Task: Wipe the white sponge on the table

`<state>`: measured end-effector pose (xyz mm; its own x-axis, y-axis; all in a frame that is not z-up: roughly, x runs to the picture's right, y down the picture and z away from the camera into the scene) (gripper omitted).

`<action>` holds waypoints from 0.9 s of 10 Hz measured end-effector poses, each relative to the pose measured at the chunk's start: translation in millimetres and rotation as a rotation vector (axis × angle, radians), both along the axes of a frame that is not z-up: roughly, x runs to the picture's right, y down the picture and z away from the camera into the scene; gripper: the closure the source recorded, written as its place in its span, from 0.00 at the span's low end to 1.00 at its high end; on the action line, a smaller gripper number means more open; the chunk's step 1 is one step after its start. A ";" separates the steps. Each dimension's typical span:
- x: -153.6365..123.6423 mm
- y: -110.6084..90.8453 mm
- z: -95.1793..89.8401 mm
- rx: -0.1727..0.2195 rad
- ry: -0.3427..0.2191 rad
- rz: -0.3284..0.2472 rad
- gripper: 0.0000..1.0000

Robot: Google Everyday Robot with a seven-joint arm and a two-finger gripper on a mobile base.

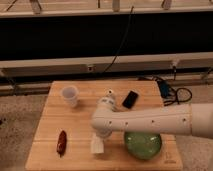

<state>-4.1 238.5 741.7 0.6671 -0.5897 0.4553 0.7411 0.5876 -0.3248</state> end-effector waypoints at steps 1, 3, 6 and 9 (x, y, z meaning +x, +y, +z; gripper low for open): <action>7.9 -5.1 0.8 0.009 0.013 0.012 1.00; 9.2 -10.3 11.0 0.016 0.023 0.015 1.00; -11.2 -8.8 33.1 0.002 0.026 0.001 1.00; -38.1 -9.6 45.9 -0.013 0.009 -0.029 1.00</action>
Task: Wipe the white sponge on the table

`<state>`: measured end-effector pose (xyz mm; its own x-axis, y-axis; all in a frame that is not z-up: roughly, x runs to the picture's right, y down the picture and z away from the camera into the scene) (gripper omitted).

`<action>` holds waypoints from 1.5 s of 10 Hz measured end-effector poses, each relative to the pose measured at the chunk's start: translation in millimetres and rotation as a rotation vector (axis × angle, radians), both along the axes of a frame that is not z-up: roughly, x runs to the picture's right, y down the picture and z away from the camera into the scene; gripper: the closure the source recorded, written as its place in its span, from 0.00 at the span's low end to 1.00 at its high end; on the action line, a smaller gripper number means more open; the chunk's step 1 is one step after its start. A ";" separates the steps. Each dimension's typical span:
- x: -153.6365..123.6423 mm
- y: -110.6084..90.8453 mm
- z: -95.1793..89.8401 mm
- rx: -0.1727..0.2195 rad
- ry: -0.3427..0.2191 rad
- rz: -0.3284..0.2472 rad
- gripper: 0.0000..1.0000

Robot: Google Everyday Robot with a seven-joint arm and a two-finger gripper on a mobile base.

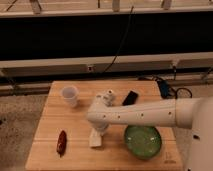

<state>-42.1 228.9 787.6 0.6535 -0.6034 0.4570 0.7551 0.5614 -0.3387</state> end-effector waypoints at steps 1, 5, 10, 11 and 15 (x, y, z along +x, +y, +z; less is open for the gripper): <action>-15.6 0.4 2.6 -0.007 -0.018 -0.026 1.00; -55.0 14.2 3.4 -0.037 -0.076 -0.115 1.00; -35.6 28.8 -19.6 -0.039 -0.074 -0.124 1.00; -22.6 29.9 -26.8 -0.032 -0.056 -0.113 1.00; 26.3 22.7 -25.0 -0.019 0.023 -0.054 1.00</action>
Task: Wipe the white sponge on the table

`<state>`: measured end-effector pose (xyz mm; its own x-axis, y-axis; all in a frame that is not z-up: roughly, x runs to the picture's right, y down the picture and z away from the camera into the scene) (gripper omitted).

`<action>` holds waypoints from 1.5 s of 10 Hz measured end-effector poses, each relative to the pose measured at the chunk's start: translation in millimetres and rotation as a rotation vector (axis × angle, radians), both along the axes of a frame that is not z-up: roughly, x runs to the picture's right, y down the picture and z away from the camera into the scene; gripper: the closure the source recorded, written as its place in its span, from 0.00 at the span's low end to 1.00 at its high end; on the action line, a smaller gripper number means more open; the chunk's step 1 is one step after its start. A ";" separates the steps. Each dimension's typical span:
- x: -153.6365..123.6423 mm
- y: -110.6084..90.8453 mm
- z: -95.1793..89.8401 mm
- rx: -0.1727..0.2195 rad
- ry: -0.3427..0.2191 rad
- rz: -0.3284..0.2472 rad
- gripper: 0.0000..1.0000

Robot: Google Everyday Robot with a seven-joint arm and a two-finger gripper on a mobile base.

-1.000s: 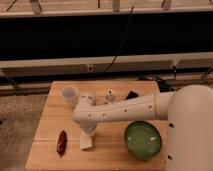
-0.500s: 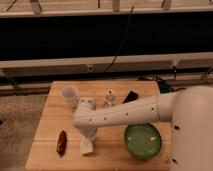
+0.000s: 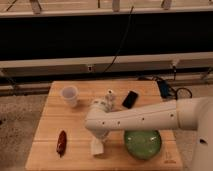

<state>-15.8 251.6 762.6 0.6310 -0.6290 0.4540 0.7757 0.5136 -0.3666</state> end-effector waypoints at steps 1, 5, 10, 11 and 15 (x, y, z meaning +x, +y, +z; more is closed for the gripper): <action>4.5 -5.4 5.4 0.003 0.007 0.009 1.00; 0.0 -30.2 31.8 -0.012 0.019 0.016 1.00; -52.3 -29.9 48.5 -0.041 -0.030 -0.042 1.00; -64.5 -28.2 48.6 -0.046 -0.049 -0.060 1.00; -105.9 -4.0 29.6 -0.074 -0.152 -0.156 1.00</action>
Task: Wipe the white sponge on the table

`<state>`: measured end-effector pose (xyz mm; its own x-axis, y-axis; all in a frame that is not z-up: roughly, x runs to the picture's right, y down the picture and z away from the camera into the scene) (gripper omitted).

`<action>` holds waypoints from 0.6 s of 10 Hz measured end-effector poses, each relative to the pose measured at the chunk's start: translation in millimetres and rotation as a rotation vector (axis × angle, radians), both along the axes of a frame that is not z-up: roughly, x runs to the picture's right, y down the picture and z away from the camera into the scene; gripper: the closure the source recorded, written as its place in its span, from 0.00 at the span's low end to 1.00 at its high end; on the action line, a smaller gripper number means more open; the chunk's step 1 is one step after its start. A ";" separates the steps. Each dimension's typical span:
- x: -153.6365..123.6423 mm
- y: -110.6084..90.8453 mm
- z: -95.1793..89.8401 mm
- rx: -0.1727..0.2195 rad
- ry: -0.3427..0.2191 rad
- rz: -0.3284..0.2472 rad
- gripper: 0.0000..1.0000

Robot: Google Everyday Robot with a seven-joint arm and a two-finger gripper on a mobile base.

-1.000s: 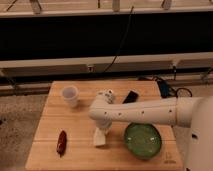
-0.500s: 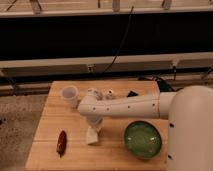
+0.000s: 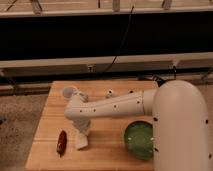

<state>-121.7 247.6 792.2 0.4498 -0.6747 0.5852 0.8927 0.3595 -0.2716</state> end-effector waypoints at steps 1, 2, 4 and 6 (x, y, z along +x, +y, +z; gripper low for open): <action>0.5 7.8 -6.1 -0.007 -0.012 -0.009 1.00; 3.9 13.0 -10.5 -0.010 -0.017 -0.009 1.00; 27.6 19.0 -15.9 -0.011 0.002 0.008 1.00; 63.4 17.3 -22.0 0.008 0.049 0.047 1.00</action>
<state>-58.3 264.9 770.2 0.5090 -0.6566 0.5566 0.8605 0.4028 -0.3118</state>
